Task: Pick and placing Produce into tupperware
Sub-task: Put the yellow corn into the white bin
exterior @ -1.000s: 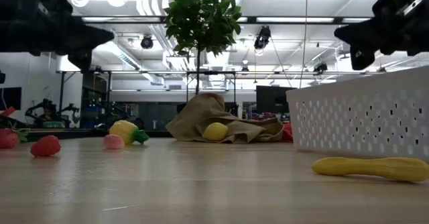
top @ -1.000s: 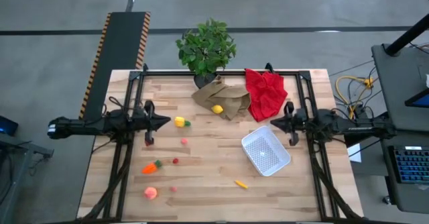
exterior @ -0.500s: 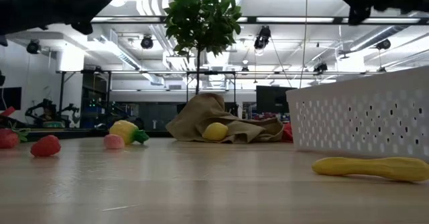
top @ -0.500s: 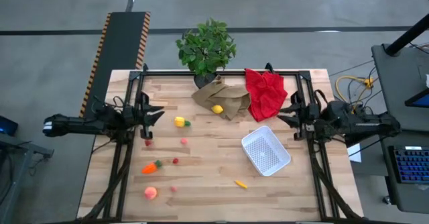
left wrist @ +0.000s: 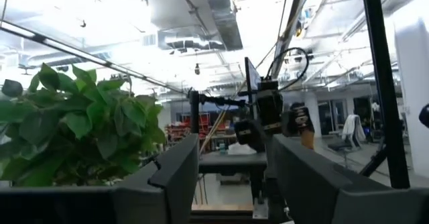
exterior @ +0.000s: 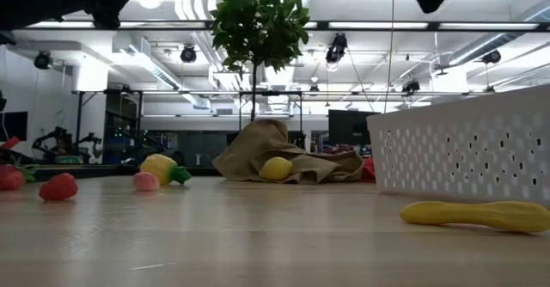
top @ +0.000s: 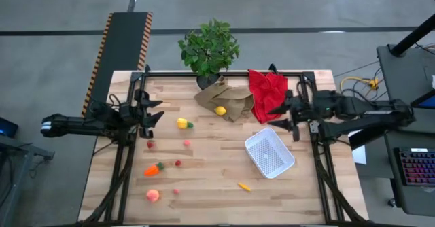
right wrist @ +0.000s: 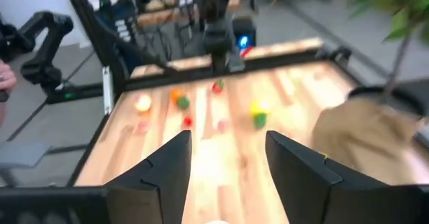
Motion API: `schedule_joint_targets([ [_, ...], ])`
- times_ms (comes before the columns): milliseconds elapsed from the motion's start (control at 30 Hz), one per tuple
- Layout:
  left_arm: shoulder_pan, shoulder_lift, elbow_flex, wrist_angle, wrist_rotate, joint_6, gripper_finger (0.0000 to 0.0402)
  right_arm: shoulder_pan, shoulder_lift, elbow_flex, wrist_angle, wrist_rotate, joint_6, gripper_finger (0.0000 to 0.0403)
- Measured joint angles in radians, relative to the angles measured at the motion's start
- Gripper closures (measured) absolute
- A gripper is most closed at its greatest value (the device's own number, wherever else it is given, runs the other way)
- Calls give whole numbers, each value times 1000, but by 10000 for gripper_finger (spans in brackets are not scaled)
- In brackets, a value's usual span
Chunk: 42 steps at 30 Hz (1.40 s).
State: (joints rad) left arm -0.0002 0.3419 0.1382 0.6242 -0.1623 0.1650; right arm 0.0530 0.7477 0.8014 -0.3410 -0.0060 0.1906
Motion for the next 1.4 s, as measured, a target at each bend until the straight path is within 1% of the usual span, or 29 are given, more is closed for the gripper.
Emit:
schedule_joint_targets([
  [133,0,-7,-1,-2,0,0,226,80,101,54,2,18,84,222],
  [367,0,3,-1,-5,0,0,226,320,281,152,-12,159,211,224],
  [533,0,11,-1,-5,0,0,226,494,434,223,-79,351,350,225],
  [633,0,8,-1,-2,0,0,226,556,545,265,-130,431,434,225],
  [733,0,0,-1,0,0,0,226,580,664,314,-193,441,507,225],
  [900,0,-12,-2,4,0,0,226,579,859,417,-327,436,577,225],
  [1000,0,-11,-2,7,0,1,226,577,952,479,-394,428,630,225],
  [1167,0,-13,-1,34,1,7,226,577,1061,562,-485,418,747,225],
  [1400,0,-15,-1,32,1,7,226,577,1138,592,-487,376,812,225],
])
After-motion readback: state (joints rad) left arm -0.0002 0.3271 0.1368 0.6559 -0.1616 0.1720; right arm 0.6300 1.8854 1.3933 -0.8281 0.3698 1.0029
